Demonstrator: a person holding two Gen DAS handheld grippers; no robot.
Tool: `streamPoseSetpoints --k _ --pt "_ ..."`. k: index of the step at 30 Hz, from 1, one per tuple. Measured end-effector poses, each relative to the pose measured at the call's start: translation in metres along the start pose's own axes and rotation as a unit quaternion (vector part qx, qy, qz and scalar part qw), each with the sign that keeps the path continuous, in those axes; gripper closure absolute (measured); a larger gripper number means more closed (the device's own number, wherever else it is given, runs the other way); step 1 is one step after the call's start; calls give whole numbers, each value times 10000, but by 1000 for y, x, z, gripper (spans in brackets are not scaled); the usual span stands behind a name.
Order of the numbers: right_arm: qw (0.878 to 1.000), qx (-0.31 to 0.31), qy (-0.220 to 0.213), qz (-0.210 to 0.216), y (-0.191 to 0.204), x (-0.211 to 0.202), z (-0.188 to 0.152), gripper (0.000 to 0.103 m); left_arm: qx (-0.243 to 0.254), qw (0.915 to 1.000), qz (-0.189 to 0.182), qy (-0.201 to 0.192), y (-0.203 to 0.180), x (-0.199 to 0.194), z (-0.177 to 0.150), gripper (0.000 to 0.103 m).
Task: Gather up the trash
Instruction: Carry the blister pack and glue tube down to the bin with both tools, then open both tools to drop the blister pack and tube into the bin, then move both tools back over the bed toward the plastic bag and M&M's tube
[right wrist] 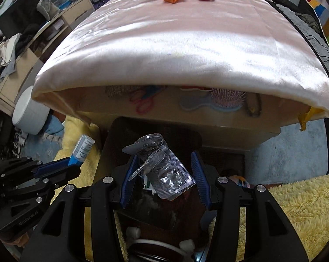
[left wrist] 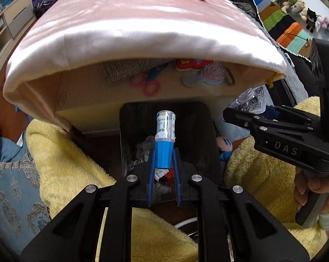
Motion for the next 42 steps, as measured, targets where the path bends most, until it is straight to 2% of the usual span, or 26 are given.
streamPoseSetpoints --k 6,11,12,13,14,15,19,21,24,26,30,33,42 --pt "9999 0 152 59 5 8 -5 52 7 9997 -38 227 1 17 -7 89" --pt "9996 124 113 218 4 7 -2 50 -45 9995 -135 297 2 20 -7 88" --pt "9997 122 94 210 5 7 -1 49 -53 9994 -139 301 3 20 -7 87" --pt "9997 121 79 209 6 7 1 43 -70 9994 -141 299 3 20 -6 86" --pt "9996 134 57 232 6 6 2 36 -83 9995 -139 288 4 19 -6 84" --pt "9995 156 28 258 6 5 3 33 -91 9995 -128 279 4 18 -5 81" --pt "9994 190 -76 269 6 0 8 32 -115 9997 -59 214 8 14 -3 72" --pt "9993 218 -123 275 4 -3 11 30 -129 9998 4 157 11 11 -1 57" --pt "9991 250 -218 282 3 -10 15 26 -127 9998 125 53 16 2 5 43" --pt "9988 269 -303 267 1 -16 20 20 -132 9997 198 -36 20 -5 10 35" --pt "9975 304 -609 175 -5 -37 33 14 -191 9987 346 -308 26 -22 25 18" --pt "9958 344 -847 100 -12 -53 46 7 -253 9977 415 -464 30 -34 39 16" --pt "9912 392 -1265 -61 -39 -82 93 7 -273 9951 583 -757 36 -52 83 13"
Point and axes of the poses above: each gripper's, at about its wrist camera, not at the fingertips, and x roughly the way its jaws point, y to its left, z to its top, the point moved 4 cm from there along x, roughly the way its jaws point, and after that the axes turned 10 degrees about z, right-handed, at the moved point
